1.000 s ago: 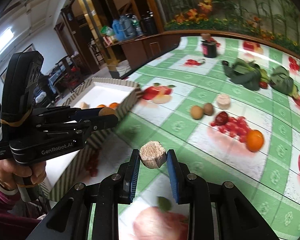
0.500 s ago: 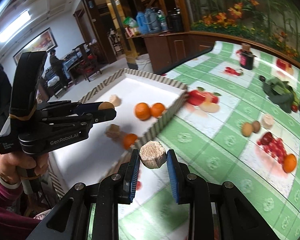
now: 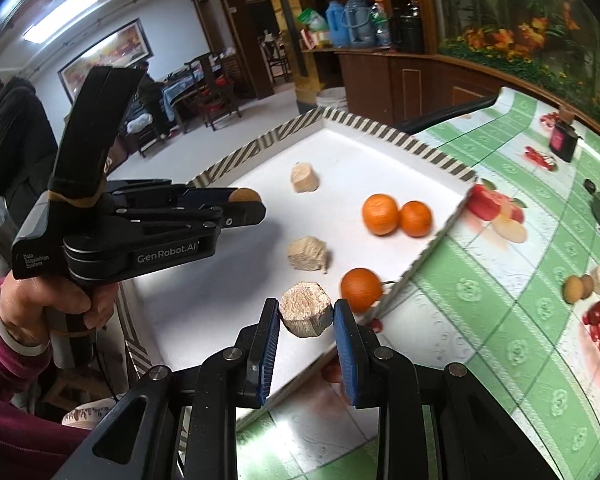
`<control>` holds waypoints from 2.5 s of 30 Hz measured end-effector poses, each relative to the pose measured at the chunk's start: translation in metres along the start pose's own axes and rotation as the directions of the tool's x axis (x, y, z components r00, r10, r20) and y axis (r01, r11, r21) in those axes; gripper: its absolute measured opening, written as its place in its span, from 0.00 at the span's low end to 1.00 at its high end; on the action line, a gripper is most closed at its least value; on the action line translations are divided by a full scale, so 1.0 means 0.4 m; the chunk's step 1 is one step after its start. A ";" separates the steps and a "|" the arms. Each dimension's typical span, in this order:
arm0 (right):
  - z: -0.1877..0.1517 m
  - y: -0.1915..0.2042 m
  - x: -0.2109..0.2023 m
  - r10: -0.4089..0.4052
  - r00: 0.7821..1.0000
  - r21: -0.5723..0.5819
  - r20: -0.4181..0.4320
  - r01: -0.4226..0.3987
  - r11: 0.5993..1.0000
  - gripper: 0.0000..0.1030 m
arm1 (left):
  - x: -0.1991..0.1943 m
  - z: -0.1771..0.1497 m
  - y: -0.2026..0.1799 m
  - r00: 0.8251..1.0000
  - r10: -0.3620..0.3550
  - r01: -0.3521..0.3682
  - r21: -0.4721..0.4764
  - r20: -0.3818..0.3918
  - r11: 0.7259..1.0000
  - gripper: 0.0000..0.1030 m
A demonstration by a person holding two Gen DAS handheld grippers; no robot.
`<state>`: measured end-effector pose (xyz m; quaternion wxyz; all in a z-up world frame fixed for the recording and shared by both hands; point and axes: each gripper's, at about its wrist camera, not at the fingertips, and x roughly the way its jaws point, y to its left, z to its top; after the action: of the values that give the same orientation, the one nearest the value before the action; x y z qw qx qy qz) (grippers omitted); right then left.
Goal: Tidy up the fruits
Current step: 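Carry the cube and kiwi over the tray and open both tools, then withdraw both open tools from the tray back over the tablecloth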
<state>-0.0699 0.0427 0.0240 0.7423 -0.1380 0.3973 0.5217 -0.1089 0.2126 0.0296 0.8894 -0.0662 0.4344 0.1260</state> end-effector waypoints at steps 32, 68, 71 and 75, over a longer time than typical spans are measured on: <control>0.017 0.018 0.096 0.005 1.000 -0.019 -0.022 -0.005 1.000 0.32 | 0.036 -0.020 0.041 0.997 0.026 -0.032 -0.069 -0.077 0.997 0.49; -0.134 -0.259 -0.160 -0.208 0.975 0.269 0.081 0.180 0.946 0.32 | 0.017 0.068 -0.315 0.985 -0.171 0.173 0.092 -0.029 0.981 0.48; -0.170 -0.310 -0.193 -0.250 0.965 0.316 0.075 0.215 0.924 0.32 | 0.030 0.077 -0.359 0.979 -0.197 0.202 0.110 -0.050 0.973 0.48; -0.211 -0.374 -0.233 -0.308 0.950 0.371 0.055 0.267 0.889 0.32 | 0.050 0.092 -0.416 0.969 -0.231 0.241 0.136 -0.083 0.961 0.48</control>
<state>0.0117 -0.1341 0.0066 0.8452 -0.0278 0.4184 0.3315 -0.0224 0.0647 0.0376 0.8857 -0.0566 0.4606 -0.0153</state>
